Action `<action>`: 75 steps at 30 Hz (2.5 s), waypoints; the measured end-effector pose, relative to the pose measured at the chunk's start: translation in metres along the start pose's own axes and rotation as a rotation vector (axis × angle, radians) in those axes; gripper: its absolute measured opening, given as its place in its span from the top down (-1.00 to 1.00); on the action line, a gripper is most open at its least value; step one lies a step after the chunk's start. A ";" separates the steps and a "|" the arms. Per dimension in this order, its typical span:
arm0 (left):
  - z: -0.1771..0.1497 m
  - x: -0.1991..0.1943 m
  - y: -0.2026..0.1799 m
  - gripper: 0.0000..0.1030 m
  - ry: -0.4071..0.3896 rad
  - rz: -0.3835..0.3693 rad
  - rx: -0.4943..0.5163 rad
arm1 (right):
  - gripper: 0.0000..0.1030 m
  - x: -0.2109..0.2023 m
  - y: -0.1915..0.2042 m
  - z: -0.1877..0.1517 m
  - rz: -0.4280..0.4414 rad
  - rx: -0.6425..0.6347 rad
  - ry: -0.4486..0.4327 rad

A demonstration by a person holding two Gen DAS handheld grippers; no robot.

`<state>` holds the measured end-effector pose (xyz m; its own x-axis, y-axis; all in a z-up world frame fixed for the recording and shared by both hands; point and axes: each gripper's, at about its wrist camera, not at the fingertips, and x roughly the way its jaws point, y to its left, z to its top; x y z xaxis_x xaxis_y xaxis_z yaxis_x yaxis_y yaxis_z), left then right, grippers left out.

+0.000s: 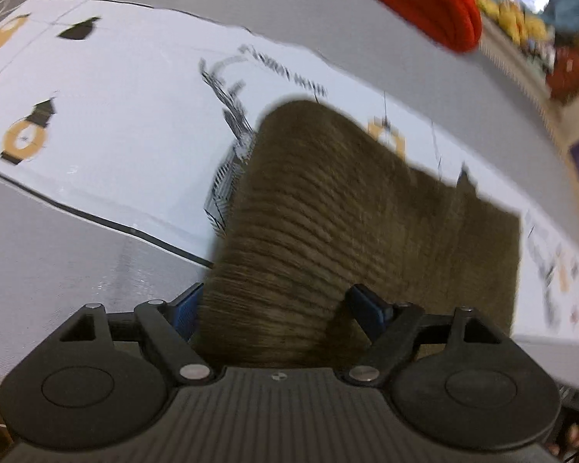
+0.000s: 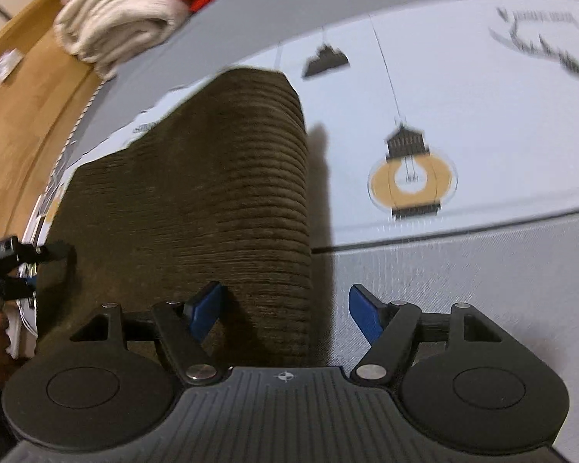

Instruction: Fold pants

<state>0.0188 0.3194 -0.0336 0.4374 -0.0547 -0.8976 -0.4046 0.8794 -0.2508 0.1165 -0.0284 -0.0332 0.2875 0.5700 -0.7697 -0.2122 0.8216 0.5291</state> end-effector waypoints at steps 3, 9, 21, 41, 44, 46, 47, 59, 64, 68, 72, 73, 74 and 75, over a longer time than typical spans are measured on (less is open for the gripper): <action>-0.001 0.012 -0.016 -0.77 0.018 0.034 0.070 | -0.43 0.008 0.002 0.000 0.015 -0.003 0.008; 0.003 0.022 -0.027 -0.56 0.011 0.036 0.096 | 0.19 0.005 0.017 -0.002 0.028 -0.085 -0.041; 0.016 0.024 -0.091 0.27 -0.043 -0.105 0.135 | 0.65 -0.054 0.014 0.030 -0.031 -0.149 -0.238; -0.009 0.015 -0.217 0.11 -0.265 -0.126 0.480 | 0.53 -0.164 -0.141 0.063 -0.391 -0.076 -0.419; -0.004 -0.002 -0.221 0.59 -0.333 -0.203 0.532 | 0.52 -0.155 -0.113 0.049 -0.387 -0.292 -0.417; -0.010 -0.008 -0.227 0.76 -0.337 -0.261 0.592 | 0.44 -0.149 -0.099 0.038 -0.375 -0.440 -0.413; -0.014 -0.006 -0.230 0.77 -0.318 -0.285 0.627 | 0.41 -0.145 -0.096 0.033 -0.354 -0.475 -0.394; -0.012 0.031 -0.228 0.79 -0.123 -0.123 0.638 | 0.41 -0.090 -0.093 0.028 -0.351 -0.579 -0.067; -0.030 0.032 -0.238 0.75 -0.041 -0.305 0.753 | 0.41 -0.072 -0.094 0.020 -0.401 -0.634 0.034; -0.050 0.053 -0.249 0.72 0.026 -0.182 0.883 | 0.41 -0.079 -0.102 0.038 -0.347 -0.537 0.042; -0.027 0.036 -0.240 0.70 -0.055 -0.256 0.740 | 0.32 -0.100 -0.108 0.063 -0.347 -0.418 -0.133; -0.023 0.030 -0.239 0.70 -0.088 -0.261 0.716 | 0.24 -0.103 -0.111 0.072 -0.344 -0.370 -0.178; -0.018 0.028 -0.237 0.69 -0.116 -0.262 0.683 | 0.19 -0.105 -0.113 0.081 -0.343 -0.320 -0.221; -0.015 0.025 -0.237 0.68 -0.134 -0.255 0.659 | 0.18 -0.106 -0.116 0.091 -0.343 -0.268 -0.264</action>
<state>0.1137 0.1029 -0.0025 0.5658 -0.2754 -0.7772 0.2736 0.9519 -0.1381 0.1951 -0.1828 0.0196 0.6014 0.2793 -0.7485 -0.2861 0.9501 0.1247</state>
